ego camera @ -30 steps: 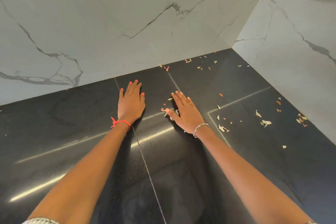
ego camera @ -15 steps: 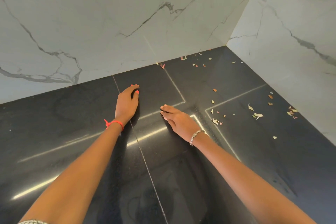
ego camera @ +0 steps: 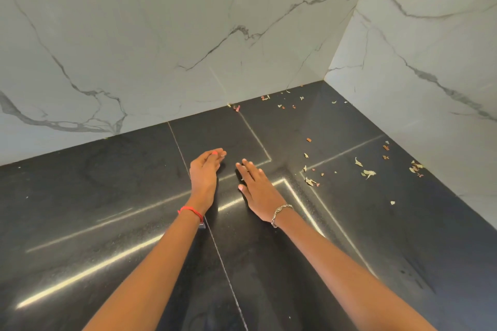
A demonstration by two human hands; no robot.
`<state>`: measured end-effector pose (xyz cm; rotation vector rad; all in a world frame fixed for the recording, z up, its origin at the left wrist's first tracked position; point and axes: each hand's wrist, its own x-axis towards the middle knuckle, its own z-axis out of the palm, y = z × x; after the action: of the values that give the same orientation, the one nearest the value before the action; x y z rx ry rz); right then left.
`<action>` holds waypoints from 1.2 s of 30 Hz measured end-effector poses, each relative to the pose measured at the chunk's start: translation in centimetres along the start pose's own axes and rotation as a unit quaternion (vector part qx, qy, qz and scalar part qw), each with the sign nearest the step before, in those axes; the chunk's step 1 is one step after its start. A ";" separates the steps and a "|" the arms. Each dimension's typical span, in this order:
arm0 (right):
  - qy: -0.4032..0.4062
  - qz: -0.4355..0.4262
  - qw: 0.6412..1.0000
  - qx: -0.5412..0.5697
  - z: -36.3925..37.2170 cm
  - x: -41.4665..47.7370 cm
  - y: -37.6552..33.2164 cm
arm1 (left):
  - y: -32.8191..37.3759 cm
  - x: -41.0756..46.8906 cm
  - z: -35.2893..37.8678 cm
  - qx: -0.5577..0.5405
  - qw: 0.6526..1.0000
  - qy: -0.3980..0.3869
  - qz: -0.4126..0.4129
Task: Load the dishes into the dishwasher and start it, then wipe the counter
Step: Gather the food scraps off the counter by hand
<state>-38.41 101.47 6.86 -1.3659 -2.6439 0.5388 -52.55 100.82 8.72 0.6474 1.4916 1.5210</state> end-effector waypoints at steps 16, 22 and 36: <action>0.248 0.107 0.919 0.286 -0.7 -0.5 0.4 | 0.7 -1.6 0.4 -0.156 0.973 -0.018 -0.166; 0.221 0.219 0.754 0.578 -3.0 0.5 -3.8 | 0.8 -2.3 1.4 -0.278 0.917 -0.060 -0.281; 0.284 0.058 0.910 0.296 -4.6 -0.4 -5.7 | 1.2 -2.9 2.8 -0.389 0.847 -0.073 -0.355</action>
<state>-41.33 99.26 13.25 -1.2356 -1.7486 0.7399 -49.07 99.95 10.91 -0.2626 0.7272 1.2668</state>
